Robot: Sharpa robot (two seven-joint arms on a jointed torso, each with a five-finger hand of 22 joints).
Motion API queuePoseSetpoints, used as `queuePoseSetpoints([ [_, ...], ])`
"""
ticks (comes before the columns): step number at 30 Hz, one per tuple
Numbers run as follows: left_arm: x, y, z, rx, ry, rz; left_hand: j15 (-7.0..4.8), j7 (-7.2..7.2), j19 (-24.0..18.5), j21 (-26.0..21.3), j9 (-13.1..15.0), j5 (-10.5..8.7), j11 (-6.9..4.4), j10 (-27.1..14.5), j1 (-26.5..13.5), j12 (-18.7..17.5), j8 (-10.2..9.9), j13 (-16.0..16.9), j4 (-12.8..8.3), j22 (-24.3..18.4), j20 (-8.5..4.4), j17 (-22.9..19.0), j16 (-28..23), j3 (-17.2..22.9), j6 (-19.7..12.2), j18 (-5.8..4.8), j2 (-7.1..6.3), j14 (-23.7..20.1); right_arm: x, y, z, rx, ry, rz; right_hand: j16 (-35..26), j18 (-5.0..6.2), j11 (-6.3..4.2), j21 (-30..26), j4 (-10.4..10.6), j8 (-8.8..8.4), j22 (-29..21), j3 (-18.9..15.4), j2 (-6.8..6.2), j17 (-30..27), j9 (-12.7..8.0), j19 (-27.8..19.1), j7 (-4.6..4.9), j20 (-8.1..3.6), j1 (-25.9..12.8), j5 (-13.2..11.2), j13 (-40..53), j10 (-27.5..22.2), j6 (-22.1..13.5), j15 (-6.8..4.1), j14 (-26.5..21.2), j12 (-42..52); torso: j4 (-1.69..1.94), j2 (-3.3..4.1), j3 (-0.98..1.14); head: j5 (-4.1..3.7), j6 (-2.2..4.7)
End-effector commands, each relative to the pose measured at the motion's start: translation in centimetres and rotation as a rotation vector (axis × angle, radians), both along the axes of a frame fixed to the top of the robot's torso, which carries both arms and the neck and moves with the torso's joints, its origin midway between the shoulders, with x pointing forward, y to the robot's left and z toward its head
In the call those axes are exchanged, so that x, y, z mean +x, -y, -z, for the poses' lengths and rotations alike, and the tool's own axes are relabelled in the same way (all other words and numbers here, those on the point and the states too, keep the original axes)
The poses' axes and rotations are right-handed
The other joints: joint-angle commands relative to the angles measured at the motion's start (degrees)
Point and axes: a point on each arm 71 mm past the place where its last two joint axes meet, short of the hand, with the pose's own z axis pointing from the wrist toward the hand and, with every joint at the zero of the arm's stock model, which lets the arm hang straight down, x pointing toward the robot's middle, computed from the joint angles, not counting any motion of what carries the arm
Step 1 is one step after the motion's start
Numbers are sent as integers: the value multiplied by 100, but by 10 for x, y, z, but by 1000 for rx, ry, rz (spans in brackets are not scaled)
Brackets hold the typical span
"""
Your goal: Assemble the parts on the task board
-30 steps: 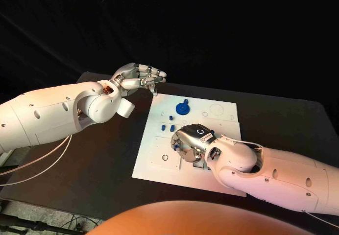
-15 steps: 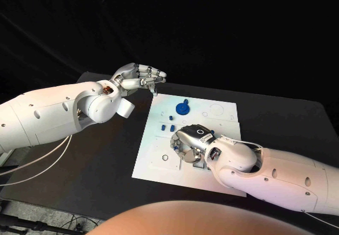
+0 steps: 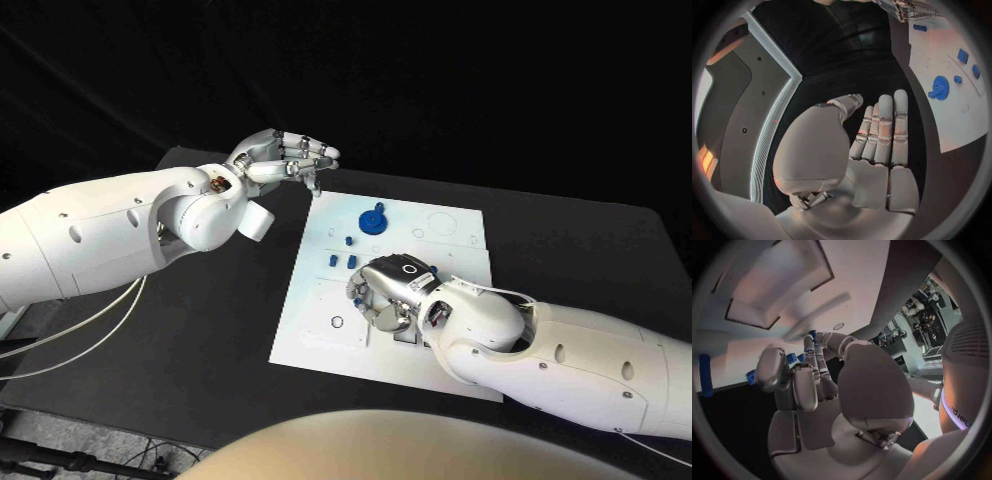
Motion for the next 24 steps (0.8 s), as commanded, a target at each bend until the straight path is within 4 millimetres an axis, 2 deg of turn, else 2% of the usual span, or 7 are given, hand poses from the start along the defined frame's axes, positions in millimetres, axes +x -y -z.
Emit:
queuePoseSetpoints([
  [1, -1, 2, -1, -5, 3, 21, 13, -4, 17, -28, -9, 14, 2, -47, -62, -34, 29, -8, -5, -8, 39, -8, -29, -37, -40, 83, 9, -29, -1, -1, 0, 15, 6, -6, -18, -8, 21, -53, 24, -76, 237, -73, -9, -23, -25, -51, -7, 0, -86, 5, -4, -75, -127, 27, 170, -14, 0, -3, 2, -4, 1],
  [3, -1, 2, -1, -5, 3, 22, 13, -4, 17, -28, -9, 14, 2, -47, -62, -34, 29, -8, -5, -8, 39, -8, -29, -37, -40, 83, 9, -29, -1, 0, -1, 19, 9, -3, -52, 14, 44, -176, 58, -140, 176, -204, -97, -86, -38, -100, -10, 20, -158, 0, -24, -232, -247, 48, 149, -32, 2, -3, 0, -10, 1],
  [7, -1, 2, -1, -5, 3, 22, 15, -2, 17, -34, -9, 12, 4, -55, -70, -32, 31, -8, 4, -12, 41, -8, -31, -40, -45, 82, 15, -32, -1, 3, -2, 26, 13, 7, -90, 34, 58, -290, 72, -160, 118, -314, -133, -153, -35, -142, -5, 32, -168, -1, -35, -353, -284, 63, 128, -20, 3, 0, 0, -13, 1],
  [17, -1, 0, -1, -4, 2, 20, 15, -2, 17, -34, -9, 12, 4, -55, -70, -32, 31, -8, 4, -12, 41, -8, -31, -40, -45, 82, 15, -32, -4, 21, -13, 62, 28, 40, -112, 36, 56, -324, 90, -131, 96, -474, -140, -194, -11, -132, -8, 41, -140, 6, -30, -423, -225, 60, 119, 70, 3, -5, -5, -14, 1],
  [21, -1, -1, -2, -4, 4, 18, 15, -2, 17, -34, -9, 12, 4, -55, -70, -32, 31, -8, 4, -12, 41, -8, -31, -40, -45, 82, 15, -32, 1, 41, -28, 83, 18, 79, -104, 27, 51, -283, 110, -127, 114, -517, -132, -187, -7, -98, 8, 37, -142, 9, -20, -398, -208, 54, 127, 125, -5, -14, -7, -46, 1],
  [24, -2, -2, -2, -4, 6, 15, 15, -2, 17, -34, -9, 12, 4, -55, -70, -32, 31, -8, 4, -12, 41, -8, -31, -40, -45, 82, 15, -32, 7, 59, -39, 81, 2, 115, -93, 27, 51, -288, 123, -125, 111, -540, -135, -170, -5, -93, 13, 36, -149, 10, -18, -396, -198, 54, 134, 144, -8, -21, -13, -98, 12],
])
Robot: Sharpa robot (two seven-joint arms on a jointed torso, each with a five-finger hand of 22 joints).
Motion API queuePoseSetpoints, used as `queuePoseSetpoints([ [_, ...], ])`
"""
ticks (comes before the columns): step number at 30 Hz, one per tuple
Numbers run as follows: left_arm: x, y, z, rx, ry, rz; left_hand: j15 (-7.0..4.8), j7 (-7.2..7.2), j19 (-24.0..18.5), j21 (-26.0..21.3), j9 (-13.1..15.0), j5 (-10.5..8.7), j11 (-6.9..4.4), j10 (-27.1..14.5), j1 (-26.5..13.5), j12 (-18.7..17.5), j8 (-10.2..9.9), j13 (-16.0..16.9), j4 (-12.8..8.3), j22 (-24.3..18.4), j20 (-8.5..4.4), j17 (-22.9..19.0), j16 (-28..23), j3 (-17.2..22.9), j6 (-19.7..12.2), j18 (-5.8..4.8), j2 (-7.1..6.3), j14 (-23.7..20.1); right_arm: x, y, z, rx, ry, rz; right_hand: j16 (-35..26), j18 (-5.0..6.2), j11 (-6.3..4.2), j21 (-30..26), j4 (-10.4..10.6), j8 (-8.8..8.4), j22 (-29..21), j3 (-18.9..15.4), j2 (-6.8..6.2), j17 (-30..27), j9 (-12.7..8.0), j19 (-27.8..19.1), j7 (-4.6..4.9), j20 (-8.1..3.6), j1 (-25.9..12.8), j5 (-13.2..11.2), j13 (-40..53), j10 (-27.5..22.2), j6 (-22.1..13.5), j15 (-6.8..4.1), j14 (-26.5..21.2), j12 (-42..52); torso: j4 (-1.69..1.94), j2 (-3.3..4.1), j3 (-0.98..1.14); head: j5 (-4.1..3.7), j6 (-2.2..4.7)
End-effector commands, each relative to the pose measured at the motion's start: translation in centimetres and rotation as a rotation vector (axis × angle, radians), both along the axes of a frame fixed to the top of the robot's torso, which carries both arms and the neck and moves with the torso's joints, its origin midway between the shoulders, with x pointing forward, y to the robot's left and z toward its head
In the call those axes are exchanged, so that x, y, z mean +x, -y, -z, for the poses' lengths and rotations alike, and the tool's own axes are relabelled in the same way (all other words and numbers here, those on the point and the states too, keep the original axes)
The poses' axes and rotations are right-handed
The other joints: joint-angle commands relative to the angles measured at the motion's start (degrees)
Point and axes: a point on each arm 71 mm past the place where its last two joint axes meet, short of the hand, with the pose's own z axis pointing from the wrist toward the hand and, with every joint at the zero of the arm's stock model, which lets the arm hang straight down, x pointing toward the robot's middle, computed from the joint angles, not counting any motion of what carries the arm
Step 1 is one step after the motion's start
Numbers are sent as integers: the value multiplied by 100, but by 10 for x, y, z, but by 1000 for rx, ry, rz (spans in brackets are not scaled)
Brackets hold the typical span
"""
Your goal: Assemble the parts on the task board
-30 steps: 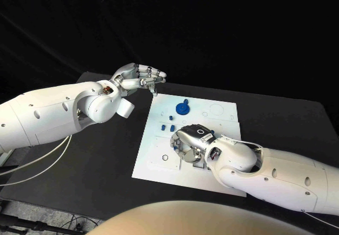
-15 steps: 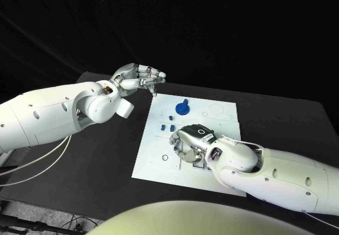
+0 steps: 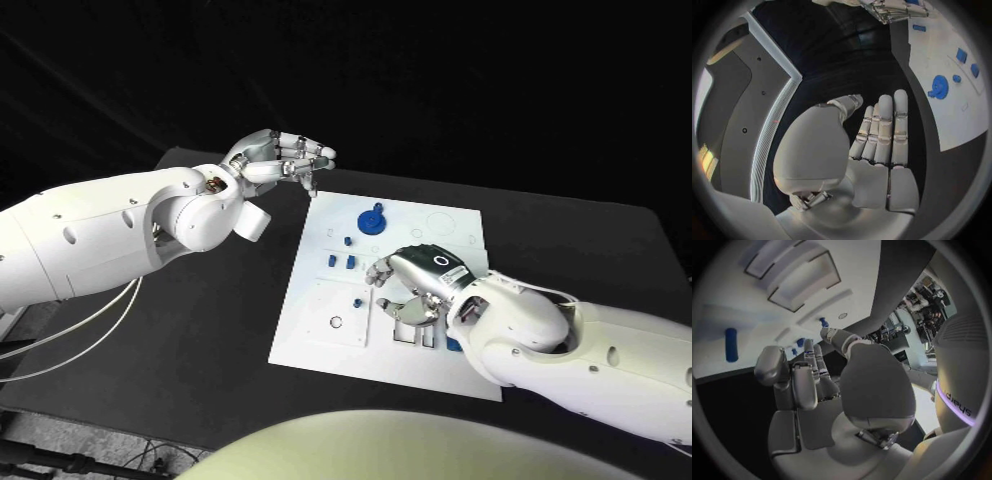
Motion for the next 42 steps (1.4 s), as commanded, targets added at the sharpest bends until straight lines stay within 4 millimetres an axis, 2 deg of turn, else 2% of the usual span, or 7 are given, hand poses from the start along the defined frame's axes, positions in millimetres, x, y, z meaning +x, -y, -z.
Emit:
queuePoseSetpoints([
  [1, -1, 1, -2, -7, 7, 16, 7, -10, 17, -34, -5, 12, 2, -40, -47, -32, 22, -9, 4, -10, 41, -8, -31, -40, -36, 82, -8, -24, 8, 18, -11, 26, -50, 53, -5, 30, -5, -12, 11, -1, 104, -69, -22, 3, 2, 16, 3, -11, 0, 10, -1, -41, 32, 15, 135, 25, -11, -11, -8, -79, 29],
  [3, -1, 1, -2, -7, 8, 14, 7, -10, 17, -34, -5, 12, 2, -40, -47, -32, 22, -9, 4, -10, 41, -8, -31, -40, -36, 82, -8, -24, 14, 30, -16, 18, -66, 77, -23, 44, 2, -114, 52, -64, 50, -326, -21, -40, -20, -2, -13, -5, 44, -322, -40, -216, -28, 25, 127, 47, -12, -8, -5, -122, 57],
  [6, -1, 0, -2, -8, 10, 14, 9, -10, 19, -42, -6, 9, 3, -48, -48, -27, 25, -9, 9, -16, 43, -7, -31, -44, -45, 83, -2, -26, 23, 46, -20, -5, -78, 103, -72, 81, 41, -362, 119, -153, -78, -781, 41, -133, -57, -83, 3, 17, 166, -285, -92, -476, -84, 54, 101, 52, -16, -16, -8, -174, 97],
  [9, -1, 1, -2, -9, 11, 15, 9, -10, 19, -42, -6, 9, 3, -48, -48, -27, 25, -9, 9, -16, 43, -7, -31, -44, -45, 83, -2, -26, 34, 61, -20, -39, -86, 129, -112, 117, 71, -662, 472, -321, -241, -1971, 323, -226, -148, -114, -78, 51, 724, -263, -97, -731, -48, 81, 83, 266, -21, -28, -17, -222, 130],
  [12, -1, 2, -2, -10, 11, 18, 9, -10, 19, -42, -6, 9, 3, -48, -48, -27, 25, -9, 9, -16, 43, -7, -31, -44, -45, 83, -2, -26, 41, 71, -17, -68, -91, 146, -117, 129, 87, -730, 609, -357, -278, -2153, 371, -243, -174, -117, -98, 54, 883, -265, -103, -790, -17, 92, 82, 286, -17, -29, -20, -244, 146],
  [26, 0, 3, -1, -14, 8, 17, 9, -10, 21, -47, -7, 9, 3, -51, -47, -20, 29, -8, 11, -20, 44, -7, -30, -47, -49, 83, 2, -27, 47, 72, 0, -104, -118, 164, -139, 140, 42, -804, 754, -387, -315, -2121, 448, -295, -207, -110, -57, 30, 1068, -313, -95, -636, 79, 57, 74, 408, -26, -23, -22, -237, 174],
  [42, 0, 2, -1, -13, 6, 17, 9, -10, 21, -47, -7, 9, 3, -51, -47, -20, 29, -8, 11, -20, 44, -7, -30, -47, -49, 83, 2, -27, 47, 63, 7, -78, -136, 159, -54, 101, -54, -648, 1092, -405, -207, -1201, 380, -192, -275, 25, -41, -53, 1074, -364, -118, 38, 464, -30, 126, 361, -25, -21, -19, -210, 133],
])
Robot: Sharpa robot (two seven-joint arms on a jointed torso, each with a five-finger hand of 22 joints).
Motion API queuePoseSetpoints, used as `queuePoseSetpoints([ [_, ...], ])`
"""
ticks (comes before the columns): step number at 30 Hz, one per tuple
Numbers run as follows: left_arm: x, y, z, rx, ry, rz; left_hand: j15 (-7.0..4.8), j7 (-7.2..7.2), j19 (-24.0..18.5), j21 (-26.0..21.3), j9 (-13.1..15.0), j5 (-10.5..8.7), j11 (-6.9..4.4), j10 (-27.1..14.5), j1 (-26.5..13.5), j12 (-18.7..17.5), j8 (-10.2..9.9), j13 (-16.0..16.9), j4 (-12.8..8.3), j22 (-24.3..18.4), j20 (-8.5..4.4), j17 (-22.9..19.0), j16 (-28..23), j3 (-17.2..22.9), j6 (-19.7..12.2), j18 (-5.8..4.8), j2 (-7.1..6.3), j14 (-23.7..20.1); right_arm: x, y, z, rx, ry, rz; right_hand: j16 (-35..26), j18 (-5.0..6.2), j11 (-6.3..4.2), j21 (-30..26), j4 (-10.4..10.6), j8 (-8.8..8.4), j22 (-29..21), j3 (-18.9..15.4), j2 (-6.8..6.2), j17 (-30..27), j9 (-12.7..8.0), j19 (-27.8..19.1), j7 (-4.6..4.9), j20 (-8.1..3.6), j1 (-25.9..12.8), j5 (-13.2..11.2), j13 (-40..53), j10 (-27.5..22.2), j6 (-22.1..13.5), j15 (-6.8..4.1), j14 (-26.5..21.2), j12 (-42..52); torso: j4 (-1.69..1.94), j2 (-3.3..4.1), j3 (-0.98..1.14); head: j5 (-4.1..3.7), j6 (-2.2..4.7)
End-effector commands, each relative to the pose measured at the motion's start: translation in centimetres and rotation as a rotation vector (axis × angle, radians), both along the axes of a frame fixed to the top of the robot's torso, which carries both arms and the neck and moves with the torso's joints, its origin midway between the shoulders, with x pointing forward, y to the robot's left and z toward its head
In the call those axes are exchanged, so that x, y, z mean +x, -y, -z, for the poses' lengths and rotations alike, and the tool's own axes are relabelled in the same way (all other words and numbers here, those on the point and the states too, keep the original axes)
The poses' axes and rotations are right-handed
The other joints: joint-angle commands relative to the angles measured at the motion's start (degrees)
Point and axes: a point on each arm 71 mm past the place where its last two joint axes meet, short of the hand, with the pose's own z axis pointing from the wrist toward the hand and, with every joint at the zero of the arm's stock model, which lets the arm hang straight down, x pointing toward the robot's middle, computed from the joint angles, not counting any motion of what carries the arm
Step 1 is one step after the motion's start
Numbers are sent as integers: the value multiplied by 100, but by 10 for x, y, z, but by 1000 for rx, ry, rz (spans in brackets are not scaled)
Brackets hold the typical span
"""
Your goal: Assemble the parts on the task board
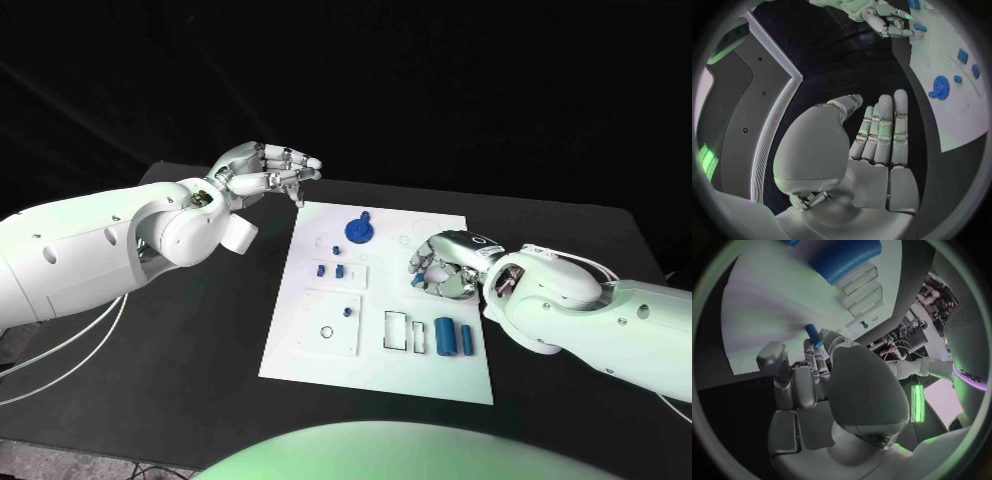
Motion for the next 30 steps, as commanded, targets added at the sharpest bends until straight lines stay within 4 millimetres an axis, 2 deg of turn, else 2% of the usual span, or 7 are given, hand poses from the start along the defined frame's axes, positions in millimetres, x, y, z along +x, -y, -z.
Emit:
queuePoseSetpoints([
  [1, 0, 2, -1, -12, 5, 16, 9, -9, 0, -26, -7, 9, 4, -52, -48, -20, 29, -8, -5, -9, 24, -7, -30, -31, -49, 84, 2, -27, 0, -1, 1, 5, -6, -5, 45, 0, -25, 90, 56, 9, 54, 304, -32, 42, 6, 65, -6, -17, -14, -188, -1, 212, 109, -63, 136, -74, -4, 1, 1, 1, -6],
  [2, 0, 2, -1, -12, 5, 17, 9, -9, 0, -26, -7, 9, 4, -52, -48, -20, 29, -8, -5, -9, 24, -7, -30, -31, -49, 84, 2, -27, 0, -1, 2, 5, -5, -4, 55, -5, -26, 110, 55, 6, 75, 535, -73, 50, 11, 75, -2, -26, -7, -261, -3, 284, 139, -65, 138, -169, -4, 1, 1, 1, -6],
  [5, -1, 2, -1, -12, 5, 18, 9, -9, 0, -26, -7, 9, 4, -52, -48, -20, 29, -8, -5, -9, 24, -7, -30, -31, -49, 84, 2, -27, 0, -1, 3, 2, -2, -2, 59, -8, -27, 128, 37, 8, 102, 808, -172, 39, 31, 83, 6, -27, -73, -267, 0, 374, 177, -59, 134, -301, -2, 3, 5, 4, -17],
  [7, -1, 2, -1, -12, 4, 18, 11, -7, 3, -33, -8, 9, 5, -59, -50, -14, 33, -8, 1, -16, 25, -6, -29, -35, -57, 84, 8, -28, 1, -2, 3, 0, 0, -3, 59, -8, -27, 128, 37, 8, 102, 808, -172, 39, 31, 83, 6, -27, -73, -267, 0, 374, 177, -59, 134, -301, -2, 5, 6, 3, -17],
  [13, -1, 2, -1, -11, 3, 18, 11, -7, 3, -33, -8, 9, 5, -59, -50, -14, 33, -8, 1, -16, 25, -6, -29, -35, -57, 84, 8, -28, 1, -3, 4, -11, 9, -5, 71, -12, -38, 153, -55, 57, 136, 1087, -170, 45, 85, 91, -13, -34, -114, -297, 3, 476, 265, -71, 135, -420, -5, -3, 2, 6, -24],
  [21, -1, 1, -1, -11, 3, 18, 11, -7, 3, -33, -8, 9, 5, -59, -50, -14, 33, -8, 1, -16, 25, -6, -29, -35, -57, 84, 8, -28, 2, -3, 6, -37, 16, -11, 73, -15, -35, 168, -113, 58, 151, 1160, -201, 42, 100, 94, -6, -37, -125, -326, 1, 481, 258, -68, 134, -470, -2, -3, -1, 2, -36],
  [30, -1, 0, -1, -9, 2, 16, 12, -6, 6, -39, -9, 8, 6, -67, -50, -9, 36, -8, 3, -20, 26, -5, -28, -40, -63, 84, 7, -29, 2, -4, 9, -62, 15, -19, 54, -9, -13, 119, -177, 51, 142, 1211, -309, -1, 117, 69, 11, -28, -205, -356, 0, 455, 234, -52, 120, -554, 1, -5, -3, 4, -51],
])
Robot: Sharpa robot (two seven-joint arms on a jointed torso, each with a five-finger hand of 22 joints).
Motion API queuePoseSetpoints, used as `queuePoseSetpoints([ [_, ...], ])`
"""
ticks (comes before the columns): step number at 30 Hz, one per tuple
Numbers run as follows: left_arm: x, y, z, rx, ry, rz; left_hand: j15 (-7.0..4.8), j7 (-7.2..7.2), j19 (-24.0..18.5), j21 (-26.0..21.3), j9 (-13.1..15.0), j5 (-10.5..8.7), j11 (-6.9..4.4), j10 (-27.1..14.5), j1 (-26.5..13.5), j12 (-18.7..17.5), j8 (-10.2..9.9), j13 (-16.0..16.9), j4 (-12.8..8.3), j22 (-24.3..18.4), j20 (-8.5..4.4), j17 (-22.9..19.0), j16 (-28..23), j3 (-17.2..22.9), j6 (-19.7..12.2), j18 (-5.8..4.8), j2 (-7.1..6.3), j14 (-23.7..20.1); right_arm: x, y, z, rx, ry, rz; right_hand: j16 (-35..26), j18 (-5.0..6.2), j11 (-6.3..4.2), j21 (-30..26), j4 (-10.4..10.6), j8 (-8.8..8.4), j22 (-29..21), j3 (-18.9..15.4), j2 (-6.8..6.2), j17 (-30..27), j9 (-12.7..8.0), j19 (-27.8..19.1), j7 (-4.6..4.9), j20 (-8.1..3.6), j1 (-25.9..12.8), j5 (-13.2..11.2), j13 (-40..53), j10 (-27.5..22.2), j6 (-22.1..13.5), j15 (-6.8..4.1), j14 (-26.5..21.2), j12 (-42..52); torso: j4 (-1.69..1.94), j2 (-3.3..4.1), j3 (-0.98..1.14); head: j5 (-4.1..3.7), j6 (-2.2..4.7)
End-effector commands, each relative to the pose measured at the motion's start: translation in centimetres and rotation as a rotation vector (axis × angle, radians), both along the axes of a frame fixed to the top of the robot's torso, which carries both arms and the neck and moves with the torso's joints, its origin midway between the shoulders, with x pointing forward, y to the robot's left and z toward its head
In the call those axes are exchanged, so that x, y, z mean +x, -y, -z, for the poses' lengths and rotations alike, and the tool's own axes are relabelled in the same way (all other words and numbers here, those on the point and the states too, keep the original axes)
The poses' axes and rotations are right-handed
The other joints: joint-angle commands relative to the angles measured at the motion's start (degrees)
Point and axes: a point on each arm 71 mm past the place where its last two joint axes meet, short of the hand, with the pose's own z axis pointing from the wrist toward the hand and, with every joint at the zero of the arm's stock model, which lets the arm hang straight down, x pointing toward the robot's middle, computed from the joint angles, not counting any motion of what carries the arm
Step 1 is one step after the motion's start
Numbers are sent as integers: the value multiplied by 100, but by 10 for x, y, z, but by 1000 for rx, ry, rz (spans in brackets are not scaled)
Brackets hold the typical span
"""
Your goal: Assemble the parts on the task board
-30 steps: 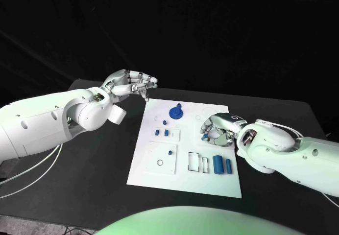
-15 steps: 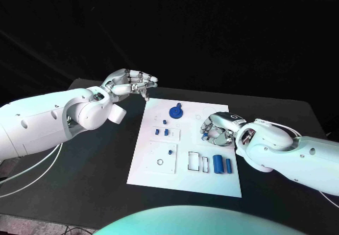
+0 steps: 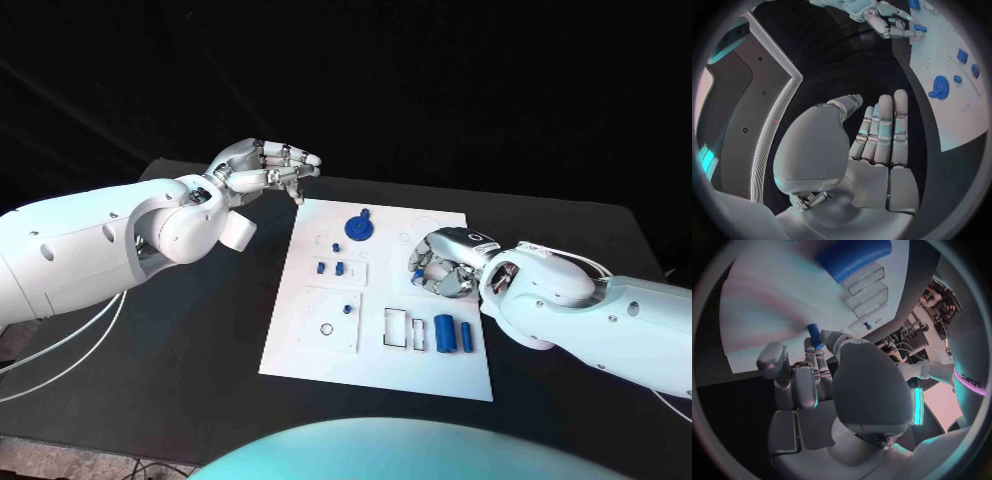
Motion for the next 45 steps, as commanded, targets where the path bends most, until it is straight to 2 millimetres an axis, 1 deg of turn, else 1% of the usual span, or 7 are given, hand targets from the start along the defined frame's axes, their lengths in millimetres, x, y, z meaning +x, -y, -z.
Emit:
queuePoseSetpoints([
  [1, -1, 2, -1, -9, 4, 16, 12, 15, 6, -19, -9, 8, 6, -24, -50, -10, 36, -8, 3, -10, 27, -4, -28, -40, -43, 84, 8, -29, -2, -1, 4, -45, -8, -15, 7, -9, 20, -10, -9, 17, -4, 30, -62, -12, 8, 19, 16, -3, -14, -43, -10, -9, 7, -11, 119, -31, 3, -2, -2, 1, -6],
  [16, -1, 1, -1, -9, 4, 15, 13, 16, 9, -24, -10, 9, 7, -31, -50, -5, 38, -8, 6, -14, 28, -4, -28, -43, -49, 85, 9, -30, -2, -2, 4, -38, 5, -14, 0, -17, 45, 21, -52, -62, 25, 40, -171, -29, 0, 29, 20, 22, -160, -113, -5, -106, -131, 14, 111, -153, 1, 0, -1, -3, -12],
  [24, -1, 1, -1, -9, 4, 15, 13, 16, 9, -24, -10, 9, 7, -31, -50, -5, 38, -8, 6, -14, 28, -4, -28, -43, -49, 85, 9, -30, -3, -3, 3, -26, 13, -15, 29, -28, 13, 99, -20, -44, 73, 159, 30, 12, 37, 70, 5, 13, -260, -175, 18, 52, -104, -9, 126, -132, 2, 3, 0, 1, -26],
  [27, -1, 1, -1, -9, 4, 14, 13, 16, 9, -24, -10, 9, 7, -31, -50, -5, 38, -8, 6, -14, 28, -4, -28, -43, -49, 85, 9, -30, -3, -3, 2, -14, 21, -14, 46, -34, -23, 139, -116, 7, 106, 335, 152, 30, 92, 92, -6, -11, -226, -454, 27, 245, -25, -39, 133, -101, 3, 4, -1, 0, -29],
  [32, -1, 1, -1, -9, 4, 14, 13, 16, 9, -24, -10, 9, 7, -31, -50, -5, 38, -8, 6, -14, 28, -4, -28, -43, -49, 85, 9, -30, -3, -2, 0, 6, 39, -9, 61, -45, -74, 209, -247, 95, 153, 489, 253, 50, 167, 123, -32, -47, -184, -526, 49, 466, 94, -80, 141, -66, 1, 0, 2, -1, -34],
  [36, -1, 1, -1, -8, 4, 14, 13, 16, 9, -24, -10, 9, 7, -31, -50, -5, 38, -8, 6, -14, 28, -4, -28, -43, -49, 85, 9, -30, -2, -2, -2, 20, 57, -4, 86, -64, -117, 316, -461, 186, 223, 643, 352, 91, 256, 162, -52, -86, -104, -723, 68, 647, 175, -119, 154, -64, 4, -1, 3, -1, -38],
  [45, 0, 1, -1, -8, 4, 13, 14, 17, 14, -31, -11, 10, 8, -37, -52, 2, 43, -8, 14, -20, 29, -2, -26, -44, -56, 85, 21, -30, -4, -4, -5, 40, 78, -13, 117, -85, -151, 434, -690, 282, 304, 708, 368, 142, 349, 198, -66, -118, -78, -787, 104, 811, 239, -149, 168, -59, 0, -1, 2, 3, -36],
])
